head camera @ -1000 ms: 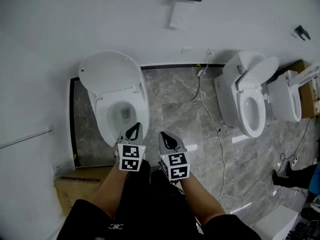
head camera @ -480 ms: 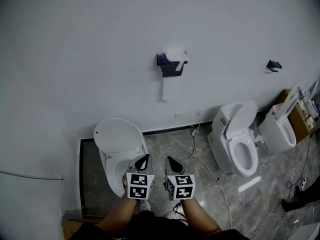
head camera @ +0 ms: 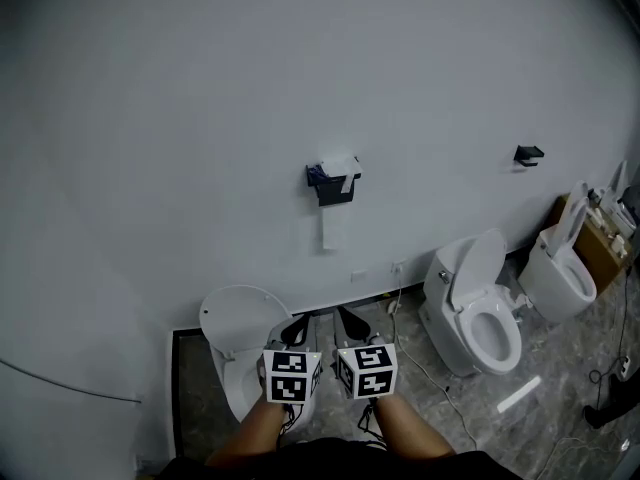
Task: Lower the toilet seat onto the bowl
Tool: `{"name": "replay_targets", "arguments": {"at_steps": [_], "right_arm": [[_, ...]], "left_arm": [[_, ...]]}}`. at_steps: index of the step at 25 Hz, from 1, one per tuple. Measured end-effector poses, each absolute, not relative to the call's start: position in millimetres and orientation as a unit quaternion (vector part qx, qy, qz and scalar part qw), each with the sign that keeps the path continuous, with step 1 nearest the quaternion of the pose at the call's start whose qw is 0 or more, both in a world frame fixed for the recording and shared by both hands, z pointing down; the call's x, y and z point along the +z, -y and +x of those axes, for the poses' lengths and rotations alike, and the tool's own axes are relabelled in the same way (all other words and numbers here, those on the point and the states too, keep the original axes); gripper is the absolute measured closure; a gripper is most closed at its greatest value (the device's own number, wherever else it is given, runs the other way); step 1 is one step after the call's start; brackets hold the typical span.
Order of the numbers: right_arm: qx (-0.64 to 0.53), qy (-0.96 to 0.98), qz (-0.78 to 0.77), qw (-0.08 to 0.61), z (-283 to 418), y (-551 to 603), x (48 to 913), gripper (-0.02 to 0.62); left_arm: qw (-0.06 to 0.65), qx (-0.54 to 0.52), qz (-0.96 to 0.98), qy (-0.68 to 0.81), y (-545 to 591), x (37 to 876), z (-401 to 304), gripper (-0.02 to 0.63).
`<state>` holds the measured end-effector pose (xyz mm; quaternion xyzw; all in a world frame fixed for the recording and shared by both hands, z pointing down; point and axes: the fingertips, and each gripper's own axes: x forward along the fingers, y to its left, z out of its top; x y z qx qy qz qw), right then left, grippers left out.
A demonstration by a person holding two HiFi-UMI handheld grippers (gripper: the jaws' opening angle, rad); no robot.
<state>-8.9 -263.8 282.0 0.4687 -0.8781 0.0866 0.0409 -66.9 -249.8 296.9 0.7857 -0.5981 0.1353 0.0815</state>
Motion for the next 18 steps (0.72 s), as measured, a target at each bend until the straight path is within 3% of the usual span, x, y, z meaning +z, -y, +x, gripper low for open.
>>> {"name": "replay_targets", "arguments": {"at_steps": [6,18], "right_arm": [[0.087,0.874,0.478,0.015,5.1,270.0,267.2,0.589],[0.078,0.879,0.468,0.043,6.7,266.9,281.8,0.589]], "left_arm": [[0.074,0.122,0.785,0.603,258.9,276.0,-63.4,0.597],[0.083,0.127,0.783,0.604,257.7,285.6,-52.2,0.597]]}}
